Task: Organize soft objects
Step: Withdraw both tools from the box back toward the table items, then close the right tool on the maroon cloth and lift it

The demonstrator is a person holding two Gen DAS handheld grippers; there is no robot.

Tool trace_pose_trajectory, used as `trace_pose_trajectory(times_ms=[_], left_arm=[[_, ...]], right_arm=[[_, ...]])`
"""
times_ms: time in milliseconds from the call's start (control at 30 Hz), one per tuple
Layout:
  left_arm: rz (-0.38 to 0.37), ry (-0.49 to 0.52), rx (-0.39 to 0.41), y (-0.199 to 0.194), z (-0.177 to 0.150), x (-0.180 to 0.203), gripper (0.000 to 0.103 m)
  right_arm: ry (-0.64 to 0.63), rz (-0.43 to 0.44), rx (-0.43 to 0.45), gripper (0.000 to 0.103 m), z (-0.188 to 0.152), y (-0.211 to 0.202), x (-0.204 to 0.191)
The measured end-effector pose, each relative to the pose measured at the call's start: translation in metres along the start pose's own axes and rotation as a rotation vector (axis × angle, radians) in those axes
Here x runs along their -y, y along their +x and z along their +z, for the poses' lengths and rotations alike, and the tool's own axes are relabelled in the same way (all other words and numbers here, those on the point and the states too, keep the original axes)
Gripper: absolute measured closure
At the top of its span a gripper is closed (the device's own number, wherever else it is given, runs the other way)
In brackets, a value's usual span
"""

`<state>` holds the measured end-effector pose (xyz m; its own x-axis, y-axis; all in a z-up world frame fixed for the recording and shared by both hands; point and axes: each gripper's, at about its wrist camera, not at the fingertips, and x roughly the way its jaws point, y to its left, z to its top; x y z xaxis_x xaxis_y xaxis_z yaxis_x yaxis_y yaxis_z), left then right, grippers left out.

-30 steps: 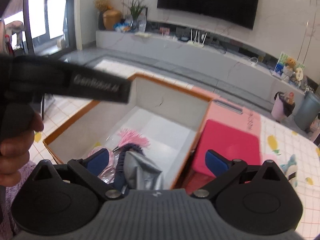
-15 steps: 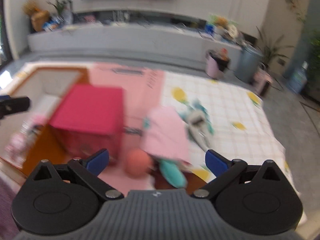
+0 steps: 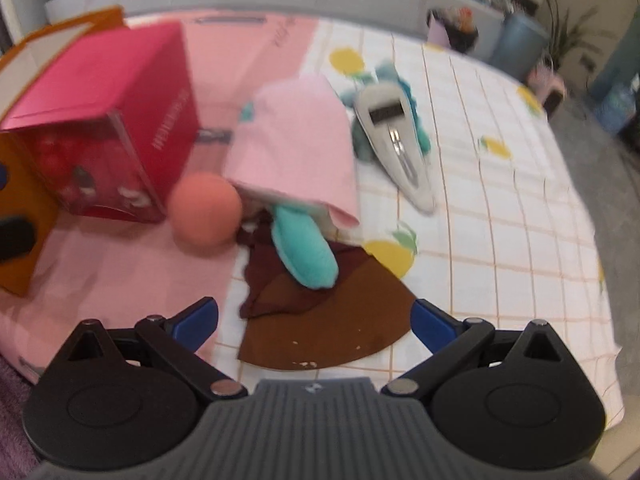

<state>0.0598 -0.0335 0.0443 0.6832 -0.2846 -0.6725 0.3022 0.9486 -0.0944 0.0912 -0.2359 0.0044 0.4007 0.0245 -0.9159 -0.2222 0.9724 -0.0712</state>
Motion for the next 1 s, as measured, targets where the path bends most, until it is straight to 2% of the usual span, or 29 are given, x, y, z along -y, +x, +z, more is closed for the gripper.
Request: trace_pose_trajectory(times_ms=[67, 167, 300, 400, 467, 633, 733, 800, 833, 967, 1000], left_arm=[[-0.007, 0.015, -0.009, 0.003, -0.005, 0.003, 0.014], [-0.010, 0.023, -0.045, 0.011, -0.009, 0.005, 0.014], [-0.023, 0.049, -0.072, 0.016, -0.016, 0.007, 0.014], [-0.020, 0.064, -0.083, 0.018, -0.018, 0.010, 0.014], [-0.025, 0.073, -0.088, 0.020, -0.020, 0.012, 0.014], [-0.028, 0.086, -0.115, 0.025, -0.024, 0.014, 0.014], [-0.067, 0.046, -0.152, 0.028, -0.027, 0.010, 0.014], [-0.083, 0.025, -0.164, 0.028, -0.028, 0.007, 0.014], [-0.083, 0.026, -0.164, 0.028, -0.028, 0.007, 0.014], [-0.065, 0.046, -0.157, 0.028, -0.029, 0.010, 0.014], [-0.066, 0.047, -0.158, 0.028, -0.029, 0.011, 0.014]], right_arm=[[0.021, 0.009, -0.029, 0.003, 0.004, 0.012, 0.004], [0.028, 0.037, -0.024, 0.003, 0.009, 0.023, 0.011], [0.013, 0.020, -0.057, 0.003, 0.017, 0.039, 0.015], [0.017, 0.114, -0.120, 0.003, 0.019, 0.052, 0.019], [-0.008, 0.101, -0.146, 0.002, 0.018, 0.060, 0.016], [-0.059, 0.107, -0.100, 0.004, 0.013, 0.059, 0.015], [-0.067, 0.114, -0.078, 0.023, 0.008, 0.052, 0.015], [-0.076, 0.111, -0.061, 0.044, 0.006, 0.045, 0.014], [-0.081, 0.105, -0.053, 0.048, 0.005, 0.042, 0.014], [-0.121, 0.086, -0.034, 0.081, 0.001, 0.034, 0.011], [-0.131, 0.076, -0.030, 0.085, 0.000, 0.032, 0.010]])
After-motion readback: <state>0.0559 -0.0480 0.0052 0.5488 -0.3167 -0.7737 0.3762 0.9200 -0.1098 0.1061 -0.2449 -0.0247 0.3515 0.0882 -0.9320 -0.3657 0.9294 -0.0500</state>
